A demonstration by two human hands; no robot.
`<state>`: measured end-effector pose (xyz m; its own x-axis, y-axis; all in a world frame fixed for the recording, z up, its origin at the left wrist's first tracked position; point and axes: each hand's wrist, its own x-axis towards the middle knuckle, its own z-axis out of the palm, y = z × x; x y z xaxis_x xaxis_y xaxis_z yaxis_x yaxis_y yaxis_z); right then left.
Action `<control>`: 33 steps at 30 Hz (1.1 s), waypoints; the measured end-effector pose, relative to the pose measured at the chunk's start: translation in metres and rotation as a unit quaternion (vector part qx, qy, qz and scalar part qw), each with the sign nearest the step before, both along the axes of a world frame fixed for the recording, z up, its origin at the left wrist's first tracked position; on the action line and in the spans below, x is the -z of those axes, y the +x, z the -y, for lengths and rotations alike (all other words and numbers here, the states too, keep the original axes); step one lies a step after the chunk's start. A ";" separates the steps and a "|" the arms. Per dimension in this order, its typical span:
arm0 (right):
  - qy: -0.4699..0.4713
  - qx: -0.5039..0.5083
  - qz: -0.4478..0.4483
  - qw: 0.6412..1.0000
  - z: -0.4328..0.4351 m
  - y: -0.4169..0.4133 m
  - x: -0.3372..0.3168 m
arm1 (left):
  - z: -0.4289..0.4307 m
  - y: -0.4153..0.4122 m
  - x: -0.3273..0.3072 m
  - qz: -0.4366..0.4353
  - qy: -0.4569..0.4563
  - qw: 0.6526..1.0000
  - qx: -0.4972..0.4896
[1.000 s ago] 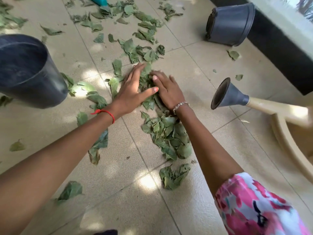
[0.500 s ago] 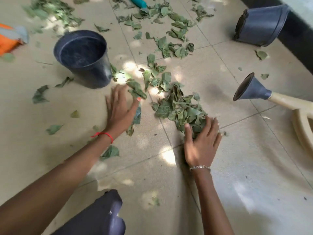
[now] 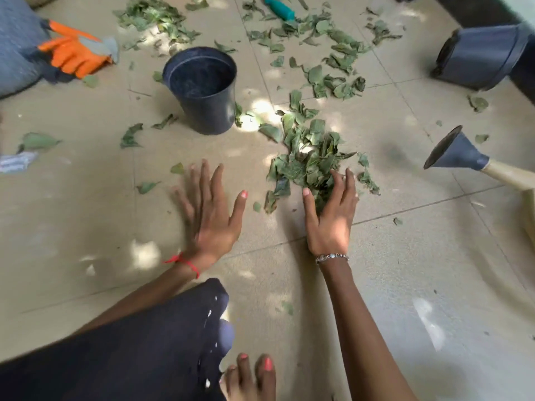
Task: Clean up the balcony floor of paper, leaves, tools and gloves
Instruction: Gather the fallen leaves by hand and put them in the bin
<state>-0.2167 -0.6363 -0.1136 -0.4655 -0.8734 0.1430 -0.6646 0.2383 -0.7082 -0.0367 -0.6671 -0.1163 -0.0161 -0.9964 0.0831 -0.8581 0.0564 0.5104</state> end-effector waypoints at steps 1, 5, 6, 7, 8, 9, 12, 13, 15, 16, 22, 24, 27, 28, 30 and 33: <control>0.007 0.002 -0.006 1.000 -0.001 0.004 0.001 | -0.010 0.010 0.006 0.053 -0.003 0.998 -0.030; 0.015 -0.014 -0.031 0.999 -0.005 0.016 0.008 | -0.029 0.016 0.021 0.107 0.102 0.986 -0.073; 0.017 -0.019 -0.034 0.999 -0.005 0.019 0.009 | -0.030 0.010 0.022 0.119 0.103 0.986 -0.052; 0.020 -0.025 -0.035 0.999 -0.005 0.020 0.010 | -0.030 0.001 0.021 0.130 0.093 0.987 -0.023; 0.020 -0.029 -0.033 0.999 -0.005 0.023 0.010 | -0.028 -0.006 0.020 0.138 0.083 0.987 0.011; 0.015 -0.032 -0.033 0.999 -0.005 0.025 0.009 | -0.024 -0.012 0.019 0.135 0.075 0.987 0.049; -0.012 -0.011 -0.031 0.999 -0.006 0.023 0.008 | -0.007 -0.022 0.018 0.075 0.051 0.986 0.141; -0.016 0.009 -0.033 0.999 -0.006 0.019 0.008 | 0.000 -0.019 0.016 0.055 0.046 0.987 0.141; -0.003 0.056 -0.045 0.997 -0.007 0.011 0.009 | 0.013 -0.003 0.012 0.039 0.035 0.994 0.100; 0.010 0.074 -0.053 0.996 -0.008 0.008 0.011 | 0.020 0.008 0.011 0.046 0.028 0.996 0.074; 0.079 0.098 -0.079 0.989 -0.006 0.006 0.022 | 0.050 0.074 0.012 0.110 0.049 0.987 -0.110; 0.069 0.093 -0.073 0.991 -0.004 0.011 0.022 | 0.052 0.080 0.012 0.074 0.099 0.982 -0.146; 0.061 0.078 -0.070 0.993 -0.001 0.013 0.023 | 0.048 0.076 0.013 0.035 0.097 0.994 -0.038; 0.060 0.076 -0.068 0.993 -0.002 0.013 0.023 | 0.048 0.075 0.012 0.021 0.084 0.996 0.014; 0.056 0.073 -0.063 0.994 -0.002 0.011 0.024 | 0.060 0.076 0.012 0.004 0.056 0.997 0.055; 0.052 0.074 -0.065 0.994 -0.002 0.011 0.024 | 0.099 0.088 0.011 0.010 0.029 0.999 -0.036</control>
<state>-0.2058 -0.6347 -0.1375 -0.5740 -0.8095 0.1234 -0.7010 0.4080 -0.5849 0.0510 -0.7657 -0.1268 0.0541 -0.9982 0.0247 -0.8693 -0.0349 0.4931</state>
